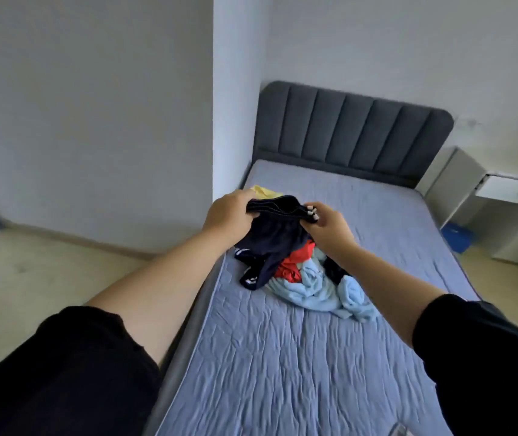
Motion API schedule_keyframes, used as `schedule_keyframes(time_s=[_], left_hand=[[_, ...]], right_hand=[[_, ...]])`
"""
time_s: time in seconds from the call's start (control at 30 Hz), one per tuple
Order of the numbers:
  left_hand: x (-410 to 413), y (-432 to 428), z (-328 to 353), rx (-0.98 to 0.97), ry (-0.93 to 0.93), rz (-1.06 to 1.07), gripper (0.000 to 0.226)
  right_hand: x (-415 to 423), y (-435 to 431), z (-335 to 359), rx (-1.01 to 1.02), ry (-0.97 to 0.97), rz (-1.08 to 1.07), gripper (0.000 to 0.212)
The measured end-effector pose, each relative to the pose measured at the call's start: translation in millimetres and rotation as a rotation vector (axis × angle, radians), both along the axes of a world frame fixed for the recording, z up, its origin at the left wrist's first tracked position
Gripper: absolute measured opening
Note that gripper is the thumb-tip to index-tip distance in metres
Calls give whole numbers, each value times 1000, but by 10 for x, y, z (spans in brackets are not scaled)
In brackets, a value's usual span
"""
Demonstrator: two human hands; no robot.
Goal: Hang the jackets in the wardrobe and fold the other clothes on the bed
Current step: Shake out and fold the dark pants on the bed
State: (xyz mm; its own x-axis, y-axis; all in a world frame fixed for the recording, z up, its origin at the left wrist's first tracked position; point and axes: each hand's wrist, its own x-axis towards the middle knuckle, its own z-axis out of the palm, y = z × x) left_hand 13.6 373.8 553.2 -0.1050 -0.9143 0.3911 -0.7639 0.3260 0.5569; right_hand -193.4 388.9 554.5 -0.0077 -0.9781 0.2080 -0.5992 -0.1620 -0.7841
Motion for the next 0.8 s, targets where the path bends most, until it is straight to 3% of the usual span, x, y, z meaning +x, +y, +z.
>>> schedule_keyframes(time_s=[0.23,0.43,0.53,0.67,0.8], left_hand=[[-195,1039,-2087,568,-221,-52,6],[-275,1470,-3527,993,-501,-326,9],[-333,1443,-4285,1117,-534,-398,18],[-316,1358,-5327,1146,-281,-290,15],[-236,1337,-6214,1085,346,-4,16]], right_hand=[[-326,1047,-2175,467,100,199,22],[-432,1701,-3709,680,227,332,16],[-464,1735,-4416,708,279,347,16],[-515,1563,-5324,727,151,273,20],[-565,1453,-6129,736,-181,121,30]])
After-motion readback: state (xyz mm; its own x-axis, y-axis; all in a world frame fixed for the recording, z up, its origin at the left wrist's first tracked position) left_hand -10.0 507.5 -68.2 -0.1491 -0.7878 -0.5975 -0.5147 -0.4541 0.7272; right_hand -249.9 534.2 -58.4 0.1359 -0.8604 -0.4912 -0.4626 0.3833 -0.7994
